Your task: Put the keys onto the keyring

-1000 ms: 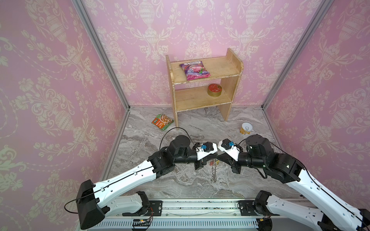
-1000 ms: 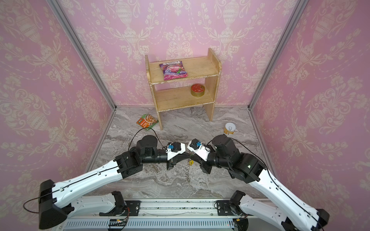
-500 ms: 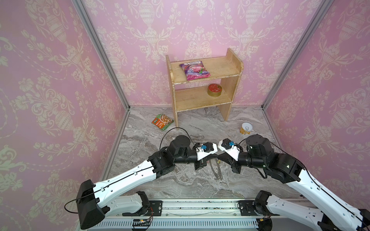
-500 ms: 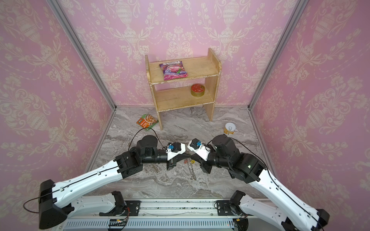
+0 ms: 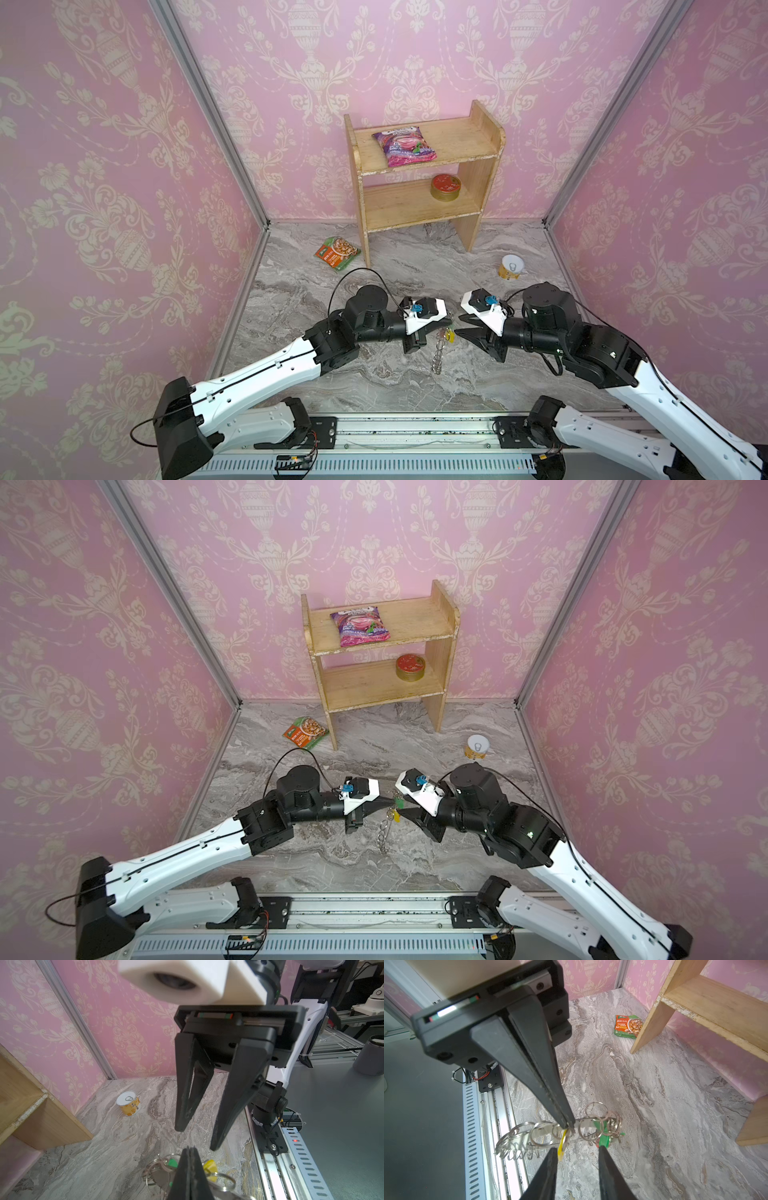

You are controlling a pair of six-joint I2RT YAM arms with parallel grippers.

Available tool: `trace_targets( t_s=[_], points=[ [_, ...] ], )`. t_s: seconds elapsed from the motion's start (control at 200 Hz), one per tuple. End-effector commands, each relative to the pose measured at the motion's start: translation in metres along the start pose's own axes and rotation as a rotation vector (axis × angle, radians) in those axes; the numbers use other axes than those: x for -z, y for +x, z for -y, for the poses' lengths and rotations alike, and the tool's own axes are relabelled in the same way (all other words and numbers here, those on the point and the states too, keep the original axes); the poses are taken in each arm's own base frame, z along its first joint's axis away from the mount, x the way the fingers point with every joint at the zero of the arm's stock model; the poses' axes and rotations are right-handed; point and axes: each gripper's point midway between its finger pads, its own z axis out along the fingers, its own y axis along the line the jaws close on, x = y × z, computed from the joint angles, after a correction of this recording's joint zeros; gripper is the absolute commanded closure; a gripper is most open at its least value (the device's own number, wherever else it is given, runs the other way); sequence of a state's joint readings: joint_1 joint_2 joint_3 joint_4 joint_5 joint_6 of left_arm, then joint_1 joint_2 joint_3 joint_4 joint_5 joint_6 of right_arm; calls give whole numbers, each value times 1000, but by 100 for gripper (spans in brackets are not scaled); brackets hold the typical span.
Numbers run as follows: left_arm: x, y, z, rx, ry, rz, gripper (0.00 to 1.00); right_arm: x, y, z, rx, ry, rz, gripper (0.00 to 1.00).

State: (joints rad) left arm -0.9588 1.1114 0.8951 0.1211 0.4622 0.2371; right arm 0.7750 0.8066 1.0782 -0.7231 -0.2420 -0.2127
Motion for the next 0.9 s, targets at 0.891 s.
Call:
trace_targets(
  t_s=[0.891],
  points=[
    [15,-59,-9,-28,-63,312,100,0,-18,-14,-34,-82,106,98]
  ],
)
